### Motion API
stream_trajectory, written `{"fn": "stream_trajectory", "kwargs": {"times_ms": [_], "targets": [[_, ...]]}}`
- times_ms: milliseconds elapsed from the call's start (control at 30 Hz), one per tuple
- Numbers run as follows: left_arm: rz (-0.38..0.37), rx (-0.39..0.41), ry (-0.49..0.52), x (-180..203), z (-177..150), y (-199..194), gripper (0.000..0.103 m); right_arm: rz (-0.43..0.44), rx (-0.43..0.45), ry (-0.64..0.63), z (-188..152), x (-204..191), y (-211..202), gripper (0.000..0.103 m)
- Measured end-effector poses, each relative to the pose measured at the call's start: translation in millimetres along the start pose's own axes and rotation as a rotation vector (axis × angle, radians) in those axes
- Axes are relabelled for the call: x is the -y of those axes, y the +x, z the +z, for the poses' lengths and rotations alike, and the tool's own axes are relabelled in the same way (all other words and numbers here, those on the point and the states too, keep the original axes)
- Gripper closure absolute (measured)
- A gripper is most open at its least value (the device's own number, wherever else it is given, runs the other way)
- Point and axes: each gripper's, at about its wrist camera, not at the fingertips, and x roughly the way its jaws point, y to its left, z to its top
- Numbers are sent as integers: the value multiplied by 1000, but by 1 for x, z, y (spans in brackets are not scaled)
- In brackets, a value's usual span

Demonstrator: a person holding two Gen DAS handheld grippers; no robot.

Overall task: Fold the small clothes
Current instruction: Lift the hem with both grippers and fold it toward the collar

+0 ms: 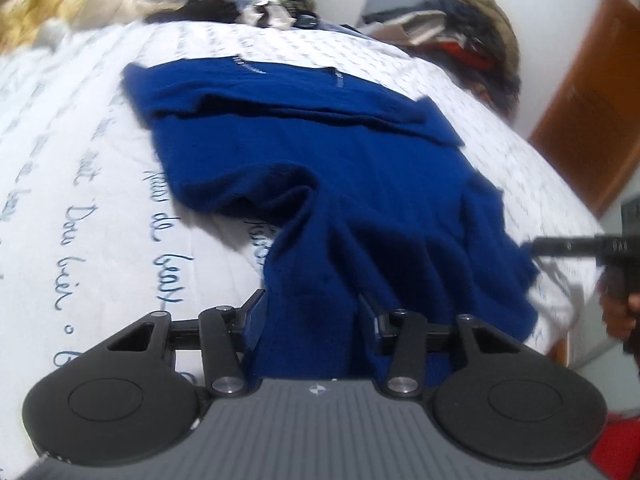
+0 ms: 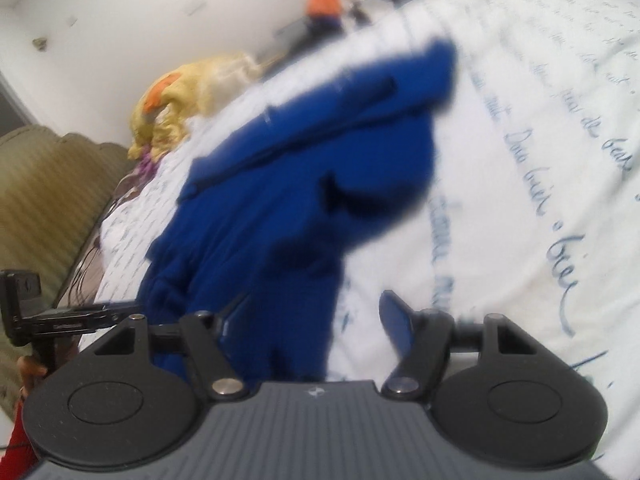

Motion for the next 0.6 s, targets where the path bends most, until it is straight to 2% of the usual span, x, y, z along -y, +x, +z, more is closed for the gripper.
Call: {"fn": "stream_trajectory", "kwargs": {"times_ms": [33,133,167,200,233,267,400,600], "targets": [[3,4,10,3,-2,1,58,2,-7,-21,-1,-6,2,34],[44,22,40,11,-7,4,76,-16,-38,-109,-6,-27,13,55],[49,23,39,12,-7,4,87,-43,-38,-143,-7,-35,17,64],[46,25,31,11,-8,4,89,-77,-38,-172,-8,-41,19,72],[43,28,23,11,-9,3,90,-114,-28,-191,-7,-45,21,87],[47,35,19,12,-10,2,91,-138,-7,-199,-8,-47,21,94],[43,105,29,24,-9,-19,91,-132,101,-164,-4,-51,4,97],[-50,256,4,38,4,-79,91,-32,242,-140,9,-67,-44,97]]}}
